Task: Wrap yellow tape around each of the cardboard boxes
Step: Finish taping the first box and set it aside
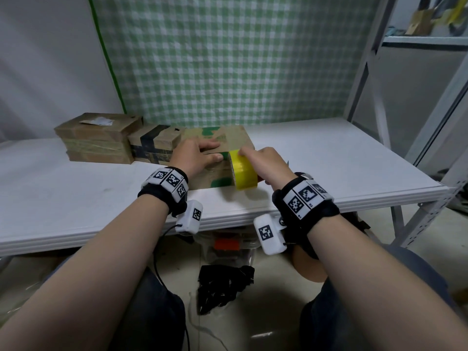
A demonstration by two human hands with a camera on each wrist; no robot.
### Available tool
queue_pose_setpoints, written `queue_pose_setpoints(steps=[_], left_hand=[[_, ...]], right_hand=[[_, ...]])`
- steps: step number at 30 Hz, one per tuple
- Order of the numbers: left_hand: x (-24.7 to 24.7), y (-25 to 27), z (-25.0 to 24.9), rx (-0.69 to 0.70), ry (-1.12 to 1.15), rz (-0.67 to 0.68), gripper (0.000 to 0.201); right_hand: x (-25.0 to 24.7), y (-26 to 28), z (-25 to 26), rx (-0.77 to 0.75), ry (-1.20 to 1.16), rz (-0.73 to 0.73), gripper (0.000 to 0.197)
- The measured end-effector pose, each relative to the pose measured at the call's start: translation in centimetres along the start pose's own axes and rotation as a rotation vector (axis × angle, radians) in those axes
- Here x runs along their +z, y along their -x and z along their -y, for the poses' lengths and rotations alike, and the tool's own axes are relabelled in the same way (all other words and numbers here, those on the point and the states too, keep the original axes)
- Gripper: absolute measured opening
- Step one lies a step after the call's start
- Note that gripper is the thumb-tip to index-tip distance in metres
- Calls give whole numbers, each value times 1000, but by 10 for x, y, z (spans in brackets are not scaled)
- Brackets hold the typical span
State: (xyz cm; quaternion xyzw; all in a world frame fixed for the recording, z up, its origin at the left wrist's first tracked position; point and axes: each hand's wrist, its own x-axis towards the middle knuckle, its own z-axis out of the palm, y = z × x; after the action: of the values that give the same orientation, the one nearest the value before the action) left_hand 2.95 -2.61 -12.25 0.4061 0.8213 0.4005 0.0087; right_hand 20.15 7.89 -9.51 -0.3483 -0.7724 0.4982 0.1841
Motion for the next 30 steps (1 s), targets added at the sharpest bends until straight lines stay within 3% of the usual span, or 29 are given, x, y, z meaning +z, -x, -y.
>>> queue_pose_setpoints(steps=[2, 4, 7, 9, 11, 16, 20, 24, 25, 28, 30], left_hand=[[-4, 2, 2, 29, 25, 22, 51], [-5, 2, 6, 3, -20, -37, 70], [-8, 10, 11, -255, 26, -171, 98], [-9, 17, 11, -417, 181, -183, 95], [-6, 24, 12, -484, 280, -99, 84], [0, 30, 11, -320, 404, -119, 42], [-4, 30, 1, -126, 445, -161, 46], [-9, 29, -6, -24, 400, -212, 53], [-11, 28, -7, -27, 375, -219, 56], [-14, 29, -10, -67, 289, -227, 64], [-14, 30, -12, -61, 280, -236, 65]], right_hand=[[5, -2, -3, -13, -40, 2, 29], [10, -6, -6, -37, -96, -2, 26], [13, -8, -9, -17, -169, -25, 32], [14, -12, -12, -5, -193, -15, 35], [15, -16, -16, -18, -235, 22, 37], [15, -16, -14, -93, -420, 12, 47], [8, -21, -10, -115, -459, -68, 83], [-9, -15, 1, -145, -524, -78, 41], [-10, -15, 3, -166, -527, -80, 40], [-8, -20, 5, -230, -418, -114, 71], [-9, -32, 1, -276, -368, -142, 63]])
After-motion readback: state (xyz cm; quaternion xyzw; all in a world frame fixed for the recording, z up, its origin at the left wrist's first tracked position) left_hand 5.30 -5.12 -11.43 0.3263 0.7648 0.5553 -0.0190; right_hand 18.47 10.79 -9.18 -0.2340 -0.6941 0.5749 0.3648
